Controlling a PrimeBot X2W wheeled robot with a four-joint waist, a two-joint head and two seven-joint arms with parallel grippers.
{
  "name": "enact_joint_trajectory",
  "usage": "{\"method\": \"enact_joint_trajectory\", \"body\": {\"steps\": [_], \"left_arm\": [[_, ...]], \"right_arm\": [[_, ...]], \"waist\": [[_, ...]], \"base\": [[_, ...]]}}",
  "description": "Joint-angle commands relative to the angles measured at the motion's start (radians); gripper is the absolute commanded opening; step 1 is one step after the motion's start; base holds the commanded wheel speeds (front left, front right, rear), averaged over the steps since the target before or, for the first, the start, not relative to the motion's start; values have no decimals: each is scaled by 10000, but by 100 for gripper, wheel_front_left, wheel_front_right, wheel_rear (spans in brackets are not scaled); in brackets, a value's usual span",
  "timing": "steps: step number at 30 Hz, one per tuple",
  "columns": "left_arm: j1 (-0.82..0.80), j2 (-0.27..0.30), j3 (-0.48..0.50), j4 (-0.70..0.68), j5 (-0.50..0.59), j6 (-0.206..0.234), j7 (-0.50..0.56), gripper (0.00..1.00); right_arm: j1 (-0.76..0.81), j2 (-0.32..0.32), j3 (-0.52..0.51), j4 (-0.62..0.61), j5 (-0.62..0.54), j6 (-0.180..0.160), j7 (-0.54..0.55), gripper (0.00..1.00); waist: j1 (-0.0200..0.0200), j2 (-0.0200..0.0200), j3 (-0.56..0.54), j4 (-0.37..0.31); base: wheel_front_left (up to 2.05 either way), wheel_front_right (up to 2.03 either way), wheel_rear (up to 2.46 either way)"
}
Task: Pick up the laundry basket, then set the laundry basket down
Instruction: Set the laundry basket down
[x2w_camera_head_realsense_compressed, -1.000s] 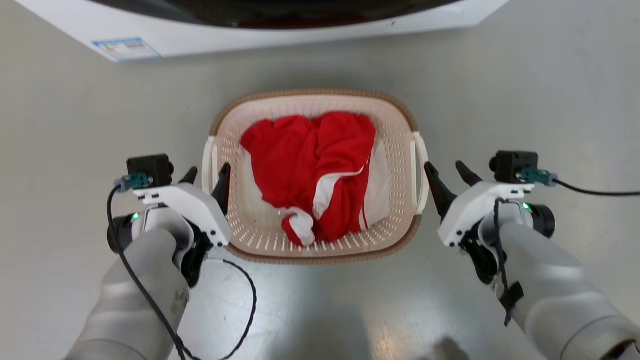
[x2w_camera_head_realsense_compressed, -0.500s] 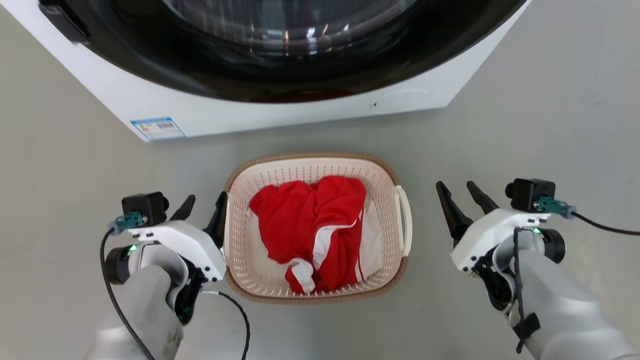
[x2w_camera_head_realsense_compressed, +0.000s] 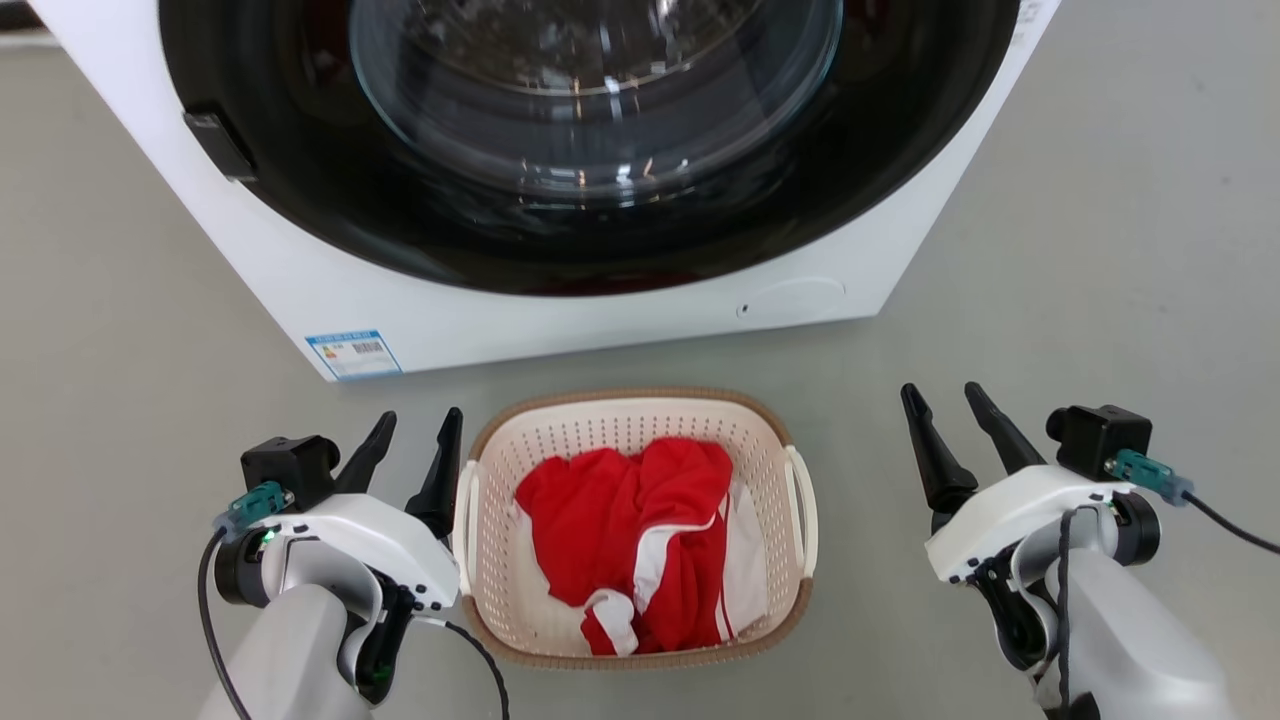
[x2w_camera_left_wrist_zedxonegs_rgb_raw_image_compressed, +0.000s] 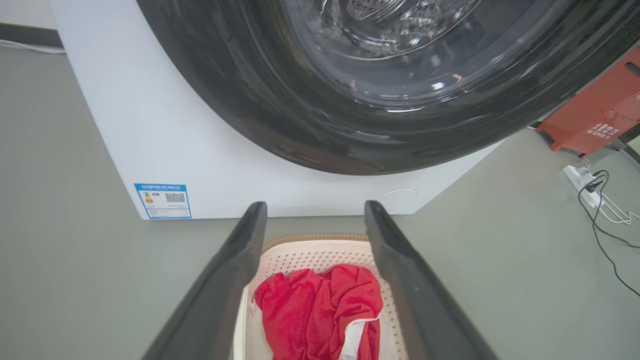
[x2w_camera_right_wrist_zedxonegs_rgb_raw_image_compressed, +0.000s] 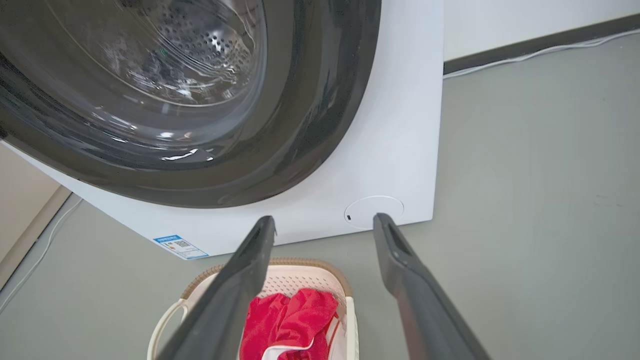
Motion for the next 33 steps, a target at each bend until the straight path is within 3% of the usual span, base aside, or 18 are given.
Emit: {"method": "enact_joint_trajectory", "body": {"steps": [1, 15, 23, 33], "left_arm": [[171, 155, 457, -625, 203, -59, -64, 100], [1922, -80, 1570, -3115, 948, -59, -65, 100], [2676, -334, 1971, -3871, 1408, -58, -65, 100], [3155, -563, 2380, -4492, 1952, -59, -65, 100]], "right_arm": [[395, 73, -194, -564, -378, 63, -111, 100], [2140, 336, -1837, -2980, -2257, 63, -111, 100], [2793, 599, -2732, -3799, -2760, 63, -111, 100], [3109, 750, -3065, -4373, -3118, 63, -111, 100]], "waist": [[0, -1, -270, 35], [0, -1, -1563, 151], [0, -1, -2019, 133], [0, -1, -2152, 93]], "base": [[0, 0, 0], [0, 0, 0], [0, 0, 0], [0, 0, 0]]}}
